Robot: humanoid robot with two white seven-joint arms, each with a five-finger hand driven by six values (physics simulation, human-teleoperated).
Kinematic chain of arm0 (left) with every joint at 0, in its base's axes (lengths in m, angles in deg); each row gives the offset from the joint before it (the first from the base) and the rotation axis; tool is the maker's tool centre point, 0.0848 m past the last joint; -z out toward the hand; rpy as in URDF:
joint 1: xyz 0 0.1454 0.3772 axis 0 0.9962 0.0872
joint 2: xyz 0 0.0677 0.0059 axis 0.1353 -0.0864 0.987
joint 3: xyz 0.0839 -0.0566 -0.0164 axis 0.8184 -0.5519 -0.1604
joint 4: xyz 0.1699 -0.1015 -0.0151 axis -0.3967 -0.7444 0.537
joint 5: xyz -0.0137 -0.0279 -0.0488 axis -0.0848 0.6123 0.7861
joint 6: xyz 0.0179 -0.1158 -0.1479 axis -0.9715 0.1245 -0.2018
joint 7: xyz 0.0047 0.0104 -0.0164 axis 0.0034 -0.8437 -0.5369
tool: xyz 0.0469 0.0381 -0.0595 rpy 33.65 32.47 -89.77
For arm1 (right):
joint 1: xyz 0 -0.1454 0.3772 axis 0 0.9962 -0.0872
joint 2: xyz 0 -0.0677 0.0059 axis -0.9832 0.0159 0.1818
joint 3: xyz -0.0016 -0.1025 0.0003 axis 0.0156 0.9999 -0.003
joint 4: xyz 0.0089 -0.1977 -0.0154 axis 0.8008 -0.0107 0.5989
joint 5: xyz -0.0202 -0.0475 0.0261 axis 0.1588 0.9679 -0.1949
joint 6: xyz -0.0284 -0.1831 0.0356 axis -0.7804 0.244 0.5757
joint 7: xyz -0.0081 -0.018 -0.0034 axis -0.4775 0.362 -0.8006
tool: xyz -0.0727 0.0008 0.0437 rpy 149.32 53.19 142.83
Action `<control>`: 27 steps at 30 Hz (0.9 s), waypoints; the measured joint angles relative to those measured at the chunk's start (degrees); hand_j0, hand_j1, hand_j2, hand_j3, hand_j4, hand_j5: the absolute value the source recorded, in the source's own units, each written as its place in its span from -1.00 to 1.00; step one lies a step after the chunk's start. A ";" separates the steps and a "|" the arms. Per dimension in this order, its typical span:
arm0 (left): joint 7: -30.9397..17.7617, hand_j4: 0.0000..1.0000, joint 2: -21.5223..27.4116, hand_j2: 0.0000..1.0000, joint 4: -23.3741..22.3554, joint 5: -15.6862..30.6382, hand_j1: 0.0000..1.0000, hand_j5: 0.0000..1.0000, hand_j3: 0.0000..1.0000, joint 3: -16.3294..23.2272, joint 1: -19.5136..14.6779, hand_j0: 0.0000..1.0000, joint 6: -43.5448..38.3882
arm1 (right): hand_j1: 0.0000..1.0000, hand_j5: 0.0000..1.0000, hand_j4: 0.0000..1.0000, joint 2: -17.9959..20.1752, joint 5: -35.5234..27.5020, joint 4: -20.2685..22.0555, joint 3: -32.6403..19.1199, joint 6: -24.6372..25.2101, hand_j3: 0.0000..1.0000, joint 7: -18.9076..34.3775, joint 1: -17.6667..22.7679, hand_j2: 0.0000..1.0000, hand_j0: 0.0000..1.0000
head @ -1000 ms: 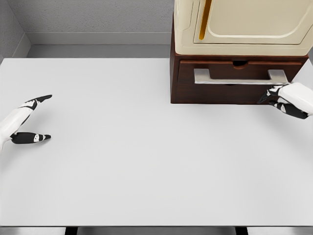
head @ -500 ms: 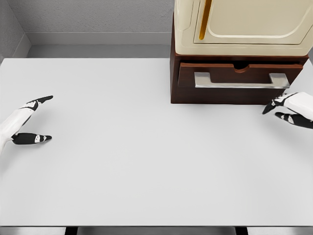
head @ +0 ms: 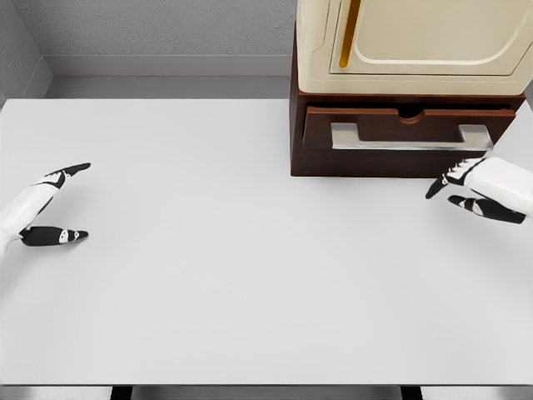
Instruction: Put the switch into the drawer with left arm, and close the drawer with right arm
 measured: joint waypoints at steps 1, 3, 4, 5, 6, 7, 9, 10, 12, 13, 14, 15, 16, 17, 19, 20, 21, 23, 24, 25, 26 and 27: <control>0.00 1.00 0.00 1.00 0.00 0.00 1.00 1.00 1.00 0.00 0.00 1.00 0.00 | 0.10 0.10 0.10 0.00 -0.07 0.71 0.00 0.00 0.10 -0.02 0.00 0.10 0.10; 0.00 1.00 0.00 1.00 0.00 0.00 1.00 1.00 1.00 0.00 0.09 1.00 0.00 | 0.10 0.10 0.10 0.01 -0.17 2.07 -0.03 0.00 0.10 -0.05 0.00 0.10 0.10; 0.00 1.00 0.00 1.00 0.00 0.00 1.00 1.00 1.00 0.00 0.00 1.00 0.00 | 0.10 0.10 0.10 0.05 -0.20 2.71 -0.05 0.00 0.10 -0.05 0.00 0.10 0.10; 0.00 1.00 0.00 1.00 0.00 0.00 1.00 1.00 1.00 0.00 0.09 1.00 0.00 | 0.10 0.10 0.10 0.08 -0.22 3.33 -0.14 0.00 0.10 -0.06 0.00 0.10 0.10; 0.00 1.00 0.00 1.00 0.00 0.00 1.00 1.00 1.00 0.00 0.00 1.00 0.00 | 0.10 0.10 0.10 0.10 -0.25 3.82 -0.33 0.00 0.10 -0.06 0.00 0.10 0.10; 0.00 1.00 0.00 1.00 0.00 0.00 1.00 1.00 1.00 0.00 0.09 1.00 0.00 | 0.10 0.10 0.10 0.07 -0.27 4.18 -0.50 0.00 0.10 -0.07 0.00 0.10 0.10; 0.00 1.00 0.00 1.00 0.01 0.00 1.00 1.00 1.00 0.00 0.09 1.00 0.00 | 0.09 0.09 0.09 -0.08 -0.25 4.55 -0.73 0.01 0.09 -0.03 -0.53 0.09 0.09; 0.00 1.00 0.00 1.00 0.01 0.00 1.00 1.00 1.00 0.00 0.09 1.00 0.00 | 0.09 0.09 0.09 -0.18 -0.22 4.59 -0.79 0.01 0.09 0.02 -0.70 0.09 0.09; 0.00 1.00 0.00 1.00 0.04 0.00 1.00 1.00 1.00 0.00 0.00 1.00 0.00 | 0.09 0.09 0.09 -0.39 -0.12 4.36 -0.88 0.01 0.09 0.13 -0.97 0.09 0.09; 0.00 1.00 0.00 1.00 0.03 -0.01 1.00 1.00 1.00 0.00 0.09 1.00 0.00 | 0.09 0.09 0.09 -0.69 -0.07 3.89 -0.90 0.01 0.09 0.17 -1.05 0.09 0.09; 0.00 1.00 0.00 1.00 0.02 -0.01 1.00 1.00 1.00 0.00 0.09 1.00 0.00 | 0.09 0.09 0.09 -1.17 0.01 3.28 -0.91 0.01 0.09 0.21 -1.32 0.09 0.09; 0.00 1.00 0.00 1.00 0.01 -0.01 1.00 1.00 1.00 0.00 0.09 1.00 0.00 | 0.09 0.09 0.09 -1.62 0.08 2.58 -0.86 0.01 0.09 0.25 -2.28 0.09 0.09; 0.00 1.00 -0.01 1.00 0.01 -0.01 1.00 1.00 1.00 0.00 0.09 1.00 0.00 | 0.09 0.09 0.09 -2.05 0.12 1.97 -0.77 0.01 0.09 0.30 -2.37 0.09 0.09; 0.00 1.00 0.00 1.00 0.01 0.00 1.00 1.00 1.00 0.00 0.09 1.00 0.00 | 0.09 0.09 0.09 -2.41 0.11 1.43 -0.69 0.01 0.09 0.39 -2.55 0.09 0.09; 0.00 1.00 0.00 1.00 0.00 0.00 1.00 1.00 1.00 0.00 0.00 1.00 0.00 | 0.09 0.09 0.09 -3.19 0.45 0.33 -0.56 0.01 0.09 0.47 -3.78 0.09 0.09; 0.00 1.00 0.00 1.00 0.00 0.00 1.00 1.00 1.00 0.00 0.09 1.00 0.00 | 0.09 0.09 0.09 -3.58 0.72 -0.16 -0.50 0.01 0.09 0.47 -4.04 0.09 0.09; 0.00 1.00 0.00 1.00 0.00 0.00 1.00 1.00 1.00 0.00 0.09 1.00 0.00 | 0.09 0.09 0.09 -3.92 0.93 -0.58 -0.46 0.01 0.09 0.47 -4.22 0.09 0.09; 0.00 1.00 0.00 1.00 0.00 0.00 1.00 1.00 1.00 0.00 0.00 1.00 0.00 | 0.09 0.09 0.09 -4.94 1.38 -1.43 -0.34 -0.02 0.09 0.60 -5.71 0.09 0.09; 0.00 1.00 0.00 1.00 0.00 0.00 1.00 1.00 1.00 0.00 0.09 1.00 0.00 | 0.08 0.08 0.08 -5.50 1.67 -1.79 -0.29 -0.02 0.08 0.62 -6.06 0.08 0.08; 0.00 1.00 0.00 1.00 0.00 0.00 1.00 1.00 1.00 0.00 0.09 1.00 0.00 | 0.08 0.08 0.08 -5.93 1.87 -2.06 -0.26 -0.01 0.08 0.61 -6.15 0.08 0.08; 0.00 1.00 0.00 1.00 0.00 0.00 1.00 1.00 1.00 -0.01 0.09 1.00 0.00 | 0.08 0.08 0.08 -6.25 1.86 -2.24 -0.25 0.04 0.08 0.70 -6.24 0.08 0.08; 0.00 1.00 0.00 1.00 0.00 0.00 1.00 1.00 1.00 0.00 0.09 1.00 0.00 | 0.08 0.08 0.08 -6.60 2.05 -2.42 -0.23 0.02 0.08 0.66 -6.24 0.08 0.08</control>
